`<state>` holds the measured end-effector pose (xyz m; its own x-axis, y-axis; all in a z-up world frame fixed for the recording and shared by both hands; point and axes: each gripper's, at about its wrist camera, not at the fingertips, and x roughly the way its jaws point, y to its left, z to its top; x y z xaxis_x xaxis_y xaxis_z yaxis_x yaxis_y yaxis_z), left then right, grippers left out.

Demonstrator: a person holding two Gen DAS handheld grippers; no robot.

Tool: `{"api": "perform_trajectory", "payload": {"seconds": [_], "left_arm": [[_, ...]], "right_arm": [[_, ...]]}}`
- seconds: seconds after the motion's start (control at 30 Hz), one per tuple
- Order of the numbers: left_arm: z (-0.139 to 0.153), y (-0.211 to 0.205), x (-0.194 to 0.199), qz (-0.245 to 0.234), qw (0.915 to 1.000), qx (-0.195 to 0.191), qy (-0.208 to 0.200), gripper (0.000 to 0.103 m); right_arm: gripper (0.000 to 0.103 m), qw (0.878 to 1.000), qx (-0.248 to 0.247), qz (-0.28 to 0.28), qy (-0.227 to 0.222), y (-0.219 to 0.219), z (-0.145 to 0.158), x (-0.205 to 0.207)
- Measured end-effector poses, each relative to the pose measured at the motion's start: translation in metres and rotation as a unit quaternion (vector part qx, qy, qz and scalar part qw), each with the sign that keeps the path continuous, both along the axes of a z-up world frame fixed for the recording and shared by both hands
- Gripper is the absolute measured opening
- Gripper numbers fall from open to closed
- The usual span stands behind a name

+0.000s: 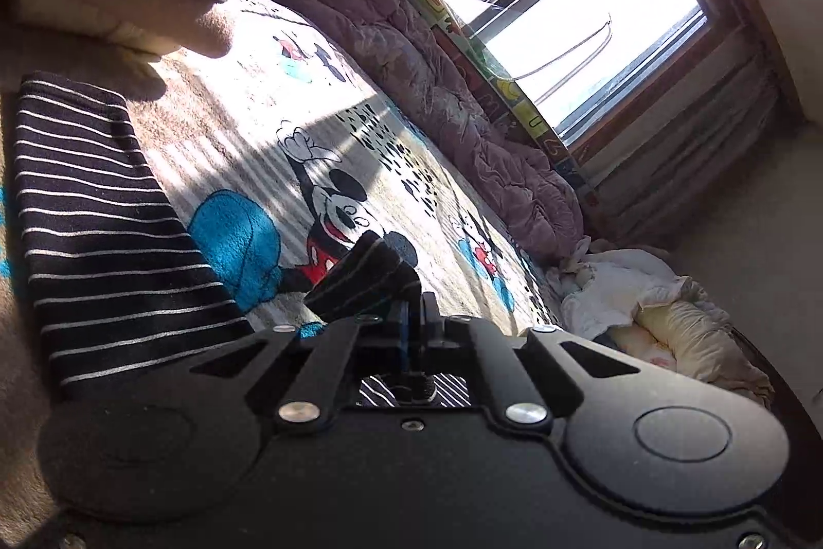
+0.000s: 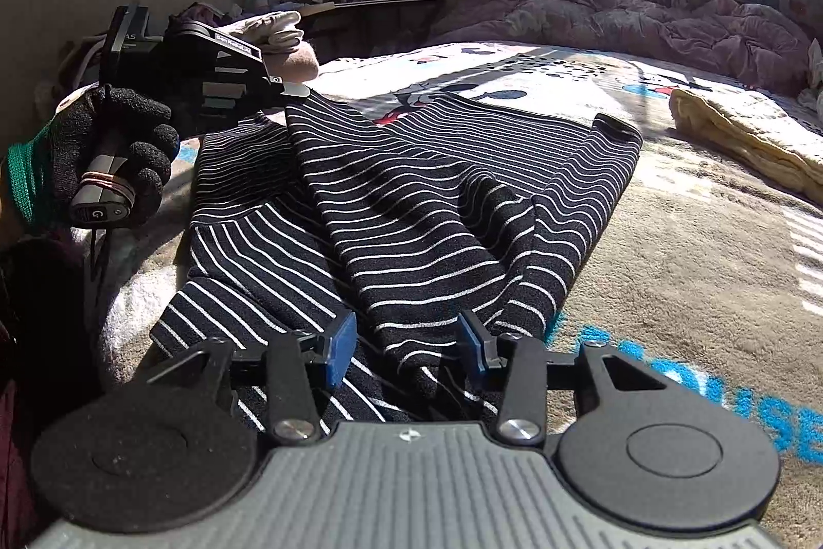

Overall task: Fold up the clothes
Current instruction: 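Grasp the garment edge with the left gripper and lift it up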

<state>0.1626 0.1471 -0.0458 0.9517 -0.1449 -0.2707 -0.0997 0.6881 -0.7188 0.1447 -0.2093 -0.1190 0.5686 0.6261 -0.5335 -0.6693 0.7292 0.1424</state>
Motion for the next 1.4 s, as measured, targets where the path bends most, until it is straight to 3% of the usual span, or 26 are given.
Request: {"api": "perform_trajectory", "payload": {"seconds": [0.03, 0.2, 0.47, 0.57, 0.83, 0.97, 1.07, 1.23, 1.4], "left_arm": [[0.004, 0.0, 0.0, 0.0, 1.0, -0.002, -0.008, 0.001], [0.041, -0.031, 0.014, -0.014, 0.9969, 0.075, -0.021, 0.001], [0.063, -0.068, 0.062, -0.038, 0.9934, 0.107, -0.016, 0.001], [0.066, -0.083, 0.082, -0.044, 0.9927, 0.112, -0.007, 0.001], [0.05, -0.129, 0.138, -0.073, 0.9868, 0.141, 0.03, 0.001], [0.036, -0.156, 0.162, -0.084, 0.9828, 0.158, 0.047, 0.001], [0.027, -0.17, 0.176, -0.086, 0.9825, 0.155, 0.056, 0.001], [0.012, -0.193, 0.201, -0.095, 0.9794, 0.162, 0.072, 0.001], [-0.002, -0.211, 0.218, -0.107, 0.9751, 0.174, 0.086, 0.001]], "right_arm": [[0.048, 1.0, 0.003, 0.004, 0.003, 0.0, -0.001, 0.0], [0.049, 1.0, 0.008, 0.014, 0.012, -0.002, -0.001, -0.002], [0.049, 1.0, 0.017, -0.009, -0.01, -0.013, 0.007, -0.011], [0.049, 1.0, 0.019, -0.009, 0.002, -0.014, 0.002, -0.007], [0.051, 0.999, 0.034, 0.004, 0.035, -0.02, -0.003, -0.007], [0.052, 1.0, -0.007, 0.024, 0.003, -0.008, -0.001, -0.018], [0.055, 1.0, -0.007, 0.026, 0.007, -0.008, -0.001, -0.018], [0.059, 0.997, 0.052, 0.017, 0.056, -0.022, -0.003, -0.007], [0.062, 0.994, 0.079, 0.018, 0.076, -0.027, -0.006, -0.002]]}}
